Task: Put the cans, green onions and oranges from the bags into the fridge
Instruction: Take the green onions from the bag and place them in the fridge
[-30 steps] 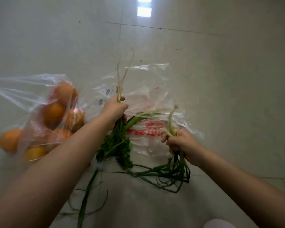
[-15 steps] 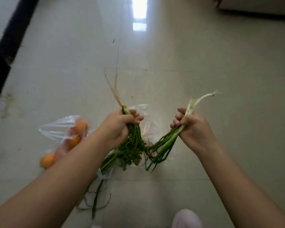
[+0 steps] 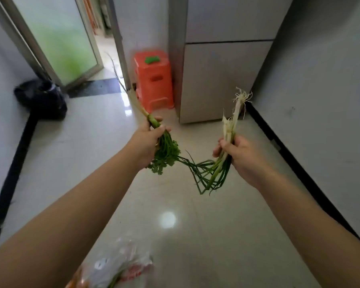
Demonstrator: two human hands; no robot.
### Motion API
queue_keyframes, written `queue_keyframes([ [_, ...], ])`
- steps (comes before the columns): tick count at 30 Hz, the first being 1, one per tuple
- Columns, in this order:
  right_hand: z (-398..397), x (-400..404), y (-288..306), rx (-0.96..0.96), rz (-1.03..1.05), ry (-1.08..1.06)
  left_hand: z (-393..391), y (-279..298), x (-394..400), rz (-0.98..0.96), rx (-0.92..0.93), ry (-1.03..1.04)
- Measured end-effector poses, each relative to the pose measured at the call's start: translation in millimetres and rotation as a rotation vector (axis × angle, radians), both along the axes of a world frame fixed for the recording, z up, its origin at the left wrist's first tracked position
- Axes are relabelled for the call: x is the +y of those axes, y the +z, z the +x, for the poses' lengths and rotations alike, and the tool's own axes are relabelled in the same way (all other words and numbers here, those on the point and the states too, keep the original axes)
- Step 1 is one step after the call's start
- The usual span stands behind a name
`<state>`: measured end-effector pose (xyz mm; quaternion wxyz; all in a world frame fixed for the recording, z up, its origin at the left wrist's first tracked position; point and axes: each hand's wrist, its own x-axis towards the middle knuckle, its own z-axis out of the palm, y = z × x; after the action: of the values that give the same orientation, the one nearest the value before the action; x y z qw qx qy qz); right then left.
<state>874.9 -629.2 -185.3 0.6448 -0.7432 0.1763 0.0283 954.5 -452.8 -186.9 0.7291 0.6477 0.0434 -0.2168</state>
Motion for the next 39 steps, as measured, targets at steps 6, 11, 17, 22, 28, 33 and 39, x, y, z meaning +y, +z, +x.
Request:
queue_keyframes([
  [6,40.7,-114.2,133.8,-0.114,-0.405,-0.003,70.0,111.4,-92.4,0.157,-0.242,-0.047],
  [11,109.6,-200.0,185.0,-0.024,-0.84,-0.048,144.1,148.9,-149.3,0.93,-0.7,-0.148],
  [17,233.2,-301.1,245.0,0.015,-0.994,-0.101,277.6,185.7,-254.9,0.947,-0.678,-0.332],
  [22,333.2,-375.0,278.6,-0.219,-0.69,-0.092,371.9,237.0,-368.0,0.78,-0.733,-0.365],
  [28,471.3,-468.4,306.6,-0.487,-0.634,-0.111,494.3,291.0,-473.1,0.824,-0.964,-0.198],
  [33,606.7,-532.0,355.4,-0.667,-0.52,0.017,601.1,348.3,-521.6,0.887,-1.043,-0.001],
  [39,753.9,-551.5,414.2,-0.894,-0.076,0.077,714.8,400.7,-547.6,0.929,-1.066,0.238],
])
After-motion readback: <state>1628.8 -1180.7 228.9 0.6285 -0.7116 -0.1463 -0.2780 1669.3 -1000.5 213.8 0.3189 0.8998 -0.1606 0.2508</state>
